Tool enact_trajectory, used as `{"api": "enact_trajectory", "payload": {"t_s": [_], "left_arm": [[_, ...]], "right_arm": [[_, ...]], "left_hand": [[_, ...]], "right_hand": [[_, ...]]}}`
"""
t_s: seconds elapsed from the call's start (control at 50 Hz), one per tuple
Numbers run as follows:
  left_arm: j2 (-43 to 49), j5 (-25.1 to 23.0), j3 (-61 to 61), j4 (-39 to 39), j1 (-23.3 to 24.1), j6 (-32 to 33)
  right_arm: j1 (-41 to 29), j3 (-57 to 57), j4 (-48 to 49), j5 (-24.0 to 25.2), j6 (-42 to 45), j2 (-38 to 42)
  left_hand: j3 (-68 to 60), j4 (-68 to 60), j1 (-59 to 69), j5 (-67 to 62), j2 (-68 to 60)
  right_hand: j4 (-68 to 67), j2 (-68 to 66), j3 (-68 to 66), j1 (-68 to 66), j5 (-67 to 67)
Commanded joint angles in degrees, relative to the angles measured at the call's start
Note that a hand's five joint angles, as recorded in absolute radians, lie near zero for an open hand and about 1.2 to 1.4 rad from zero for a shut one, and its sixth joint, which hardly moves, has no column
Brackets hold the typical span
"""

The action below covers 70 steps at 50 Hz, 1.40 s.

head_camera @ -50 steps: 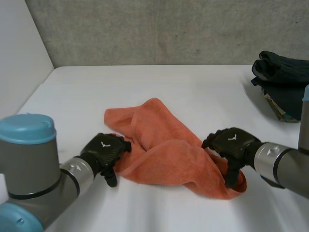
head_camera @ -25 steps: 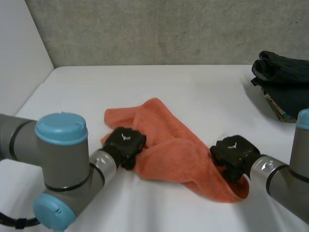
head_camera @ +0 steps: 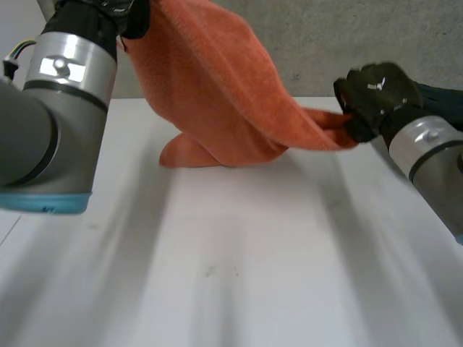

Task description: Fold the laundry.

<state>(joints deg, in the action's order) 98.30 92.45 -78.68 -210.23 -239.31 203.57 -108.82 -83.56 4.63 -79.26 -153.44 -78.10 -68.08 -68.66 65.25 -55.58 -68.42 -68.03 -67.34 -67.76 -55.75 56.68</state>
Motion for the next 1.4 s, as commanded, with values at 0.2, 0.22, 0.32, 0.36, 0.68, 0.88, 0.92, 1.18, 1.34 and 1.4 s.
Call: {"api": "enact_trajectory", "payload": {"t_s": [0.2,0.22,0.32,0.36,0.68,0.88,0.92,1.18,1.34,1.4], "left_arm": [[-6.02,0.19,-33.11,17.91,-5.99,5.61],[-5.14,0.19,-33.38,19.58,-5.64,5.61],[-1.09,0.81,-28.13,31.52,-3.01,7.36],[-1.26,0.98,-25.40,33.39,-2.48,7.80],[16.29,-3.85,-5.62,24.87,8.51,8.07],[31.16,-5.08,0.90,29.36,7.29,10.61],[31.69,-5.34,0.81,29.27,5.80,11.14],[31.69,-5.43,0.28,29.27,5.35,10.97],[31.34,-4.73,0.11,29.18,5.61,11.14],[31.25,-4.73,0.02,29.27,5.52,11.14]], "right_arm": [[-1.39,-12.15,-16.06,8.34,2.36,1.63],[-1.66,-12.15,-15.45,8.16,2.36,2.51],[-4.56,-11.97,-14.47,7.55,2.71,6.47],[-4.65,-12.33,-14.30,7.37,2.71,6.56],[-4.38,-16.19,-11.40,6.49,2.80,6.29],[-4.38,-16.81,-10.17,6.49,2.89,6.29],[-4.30,-16.81,-10.17,6.58,2.89,6.29],[-4.21,-16.90,-9.64,6.49,2.89,6.29],[-4.12,-16.81,-9.64,6.49,2.89,6.12],[-4.12,-16.81,-9.73,6.49,2.89,6.12]], "left_hand": [[-10.61,-10.03,13.44,-13.11,-10.27],[-6.44,-5.86,9.27,-8.93,-6.09],[28.33,28.91,-25.50,25.84,28.68],[36.96,37.54,-34.13,34.47,37.31],[44.24,44.82,-41.41,41.75,44.59],[34.83,35.42,-32.00,32.34,35.18],[27.47,28.05,-24.64,24.98,27.82],[8.05,8.63,-5.22,5.56,8.40],[24.08,24.66,-21.25,21.59,24.43],[-4.65,-4.06,7.48,-7.14,-4.30]], "right_hand": [[-11.97,-12.66,-12.24,-24.25,13.32],[-11.97,-12.66,-12.24,-24.25,13.32],[-11.97,-12.66,-12.24,-24.25,13.32],[-11.97,-12.66,-12.24,-24.25,13.32],[-11.97,-12.66,-12.24,-24.25,13.32],[-11.97,-12.66,-12.24,-24.25,13.32],[-11.97,-12.66,-12.24,-24.25,13.32],[-11.97,-12.66,-12.24,-24.25,13.32],[-11.97,-12.66,-12.24,-24.25,13.32],[-11.97,-12.66,-12.24,-24.25,13.32]]}}
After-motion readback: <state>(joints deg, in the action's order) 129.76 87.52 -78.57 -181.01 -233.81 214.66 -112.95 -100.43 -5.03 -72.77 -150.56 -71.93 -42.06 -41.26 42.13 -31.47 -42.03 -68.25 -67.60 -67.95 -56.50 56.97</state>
